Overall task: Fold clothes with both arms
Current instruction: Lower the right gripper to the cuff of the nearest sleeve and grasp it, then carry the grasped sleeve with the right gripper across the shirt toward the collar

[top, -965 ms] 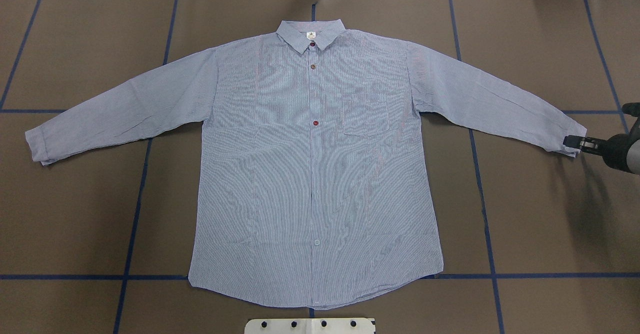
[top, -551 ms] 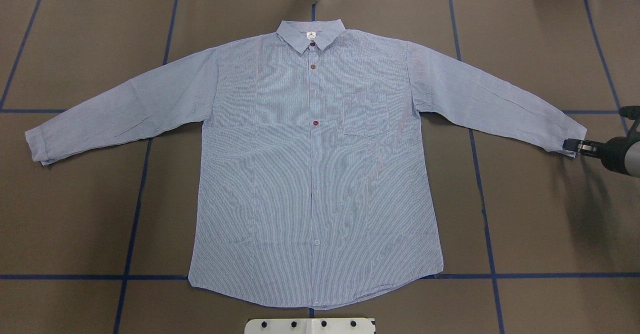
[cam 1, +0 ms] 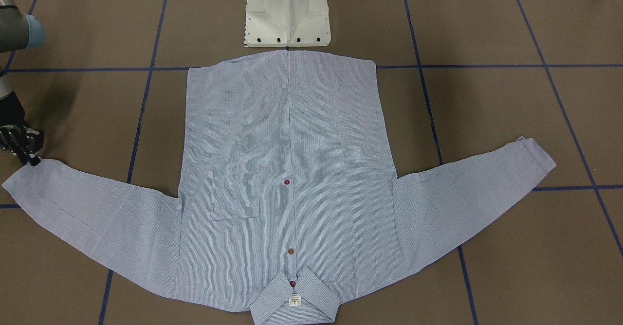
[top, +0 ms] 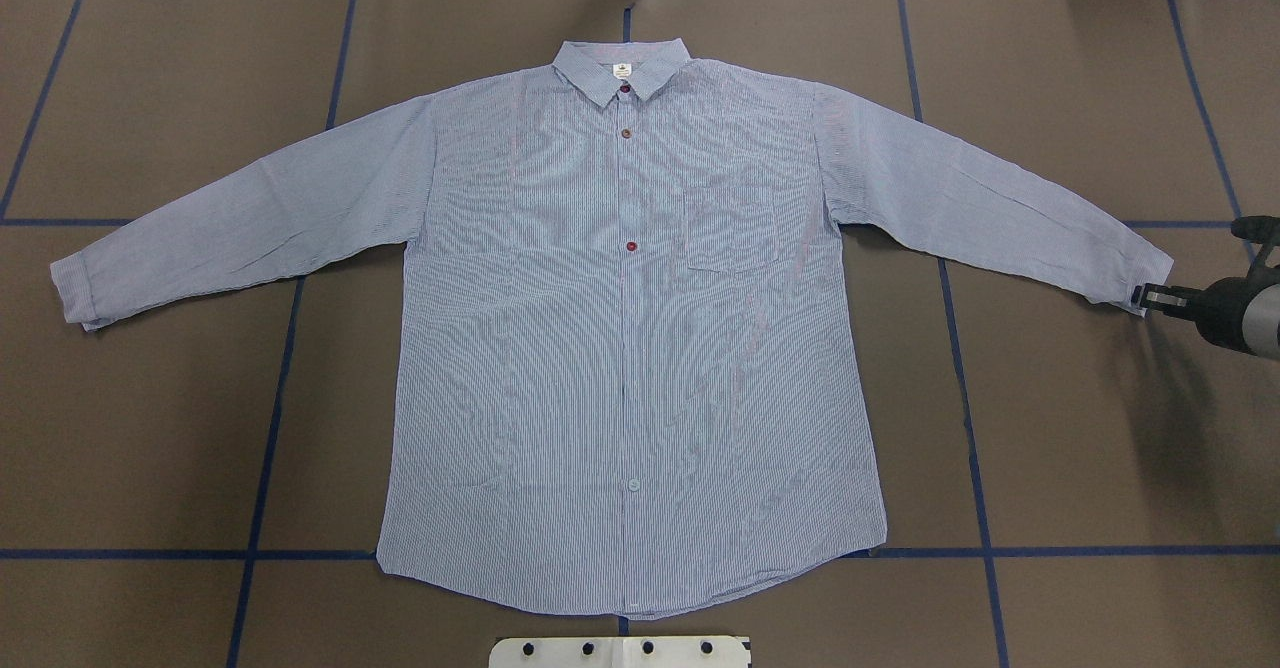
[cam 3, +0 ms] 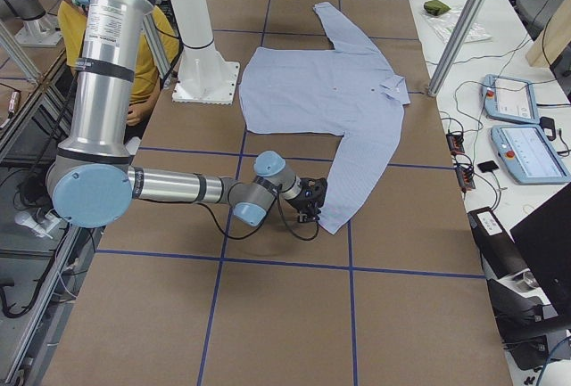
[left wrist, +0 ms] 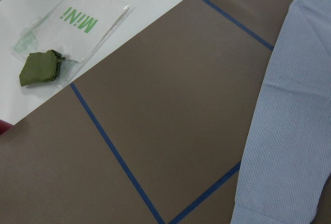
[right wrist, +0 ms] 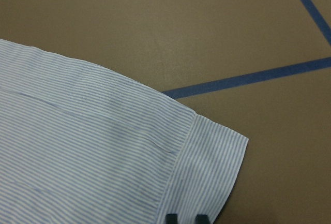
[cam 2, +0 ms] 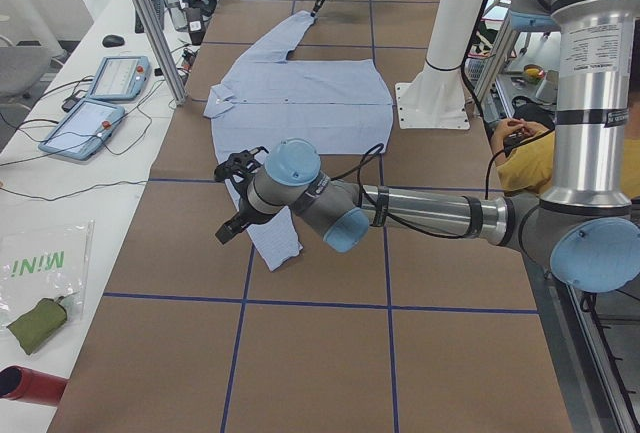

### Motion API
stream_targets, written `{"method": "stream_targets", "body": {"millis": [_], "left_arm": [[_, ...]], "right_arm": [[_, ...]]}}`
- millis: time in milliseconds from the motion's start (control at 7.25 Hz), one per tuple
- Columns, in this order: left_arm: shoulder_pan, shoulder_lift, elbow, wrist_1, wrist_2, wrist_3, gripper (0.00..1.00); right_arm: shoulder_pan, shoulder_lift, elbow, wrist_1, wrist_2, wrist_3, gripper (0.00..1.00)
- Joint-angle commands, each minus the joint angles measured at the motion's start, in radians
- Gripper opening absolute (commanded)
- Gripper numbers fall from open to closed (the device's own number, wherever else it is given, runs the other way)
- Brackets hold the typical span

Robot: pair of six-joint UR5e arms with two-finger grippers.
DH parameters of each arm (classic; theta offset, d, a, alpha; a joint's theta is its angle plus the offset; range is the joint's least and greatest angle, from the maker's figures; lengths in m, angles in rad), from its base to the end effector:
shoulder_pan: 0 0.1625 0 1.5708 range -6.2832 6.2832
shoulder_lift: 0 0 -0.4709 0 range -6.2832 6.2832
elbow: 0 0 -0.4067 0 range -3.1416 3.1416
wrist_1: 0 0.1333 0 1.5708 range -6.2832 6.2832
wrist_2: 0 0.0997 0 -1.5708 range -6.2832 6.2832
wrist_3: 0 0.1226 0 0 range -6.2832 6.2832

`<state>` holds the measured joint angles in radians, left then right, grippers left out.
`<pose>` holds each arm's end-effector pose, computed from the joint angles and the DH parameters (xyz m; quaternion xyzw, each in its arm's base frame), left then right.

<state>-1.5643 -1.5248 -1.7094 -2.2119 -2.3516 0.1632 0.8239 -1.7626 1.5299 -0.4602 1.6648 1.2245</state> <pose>-0.0437 -0.5160 0.5932 0.3585 0.3282 0.2092 0.8486 -0.2256 -0.4229 0.7198 0.1990 -0.3774 0.1945 0.8833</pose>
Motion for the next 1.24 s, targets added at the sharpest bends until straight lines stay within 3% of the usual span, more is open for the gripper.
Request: {"method": "stream_targets", "body": {"millis": [0, 276, 414, 965, 1103], "left_arm": [[0.0, 0.0, 0.001, 0.0, 0.0, -0.001, 1.0], [0.0, 0.0, 0.001, 0.0, -0.002, -0.001, 1.0], [0.0, 0.002, -0.001, 0.0, -0.002, -0.001, 1.0], [0.0, 0.002, 0.002, 0.001, -0.002, -0.001, 1.0], [0.0, 0.002, 0.002, 0.001, -0.002, -0.001, 1.0]], "right_arm": [[0.0, 0.003, 0.013, 0.0, -0.002, -0.002, 0.0], [0.018, 0.012, 0.074, -0.014, 0.003, -0.02, 0.0], [0.053, 0.067, 0.105, -0.012, -0.002, -0.023, 0.0], [0.009, 0.511, 0.077, -0.015, -0.023, -0.007, 0.0], [-0.078, 0.605, 0.029, -0.015, -0.151, -0.003, 0.0]]}}
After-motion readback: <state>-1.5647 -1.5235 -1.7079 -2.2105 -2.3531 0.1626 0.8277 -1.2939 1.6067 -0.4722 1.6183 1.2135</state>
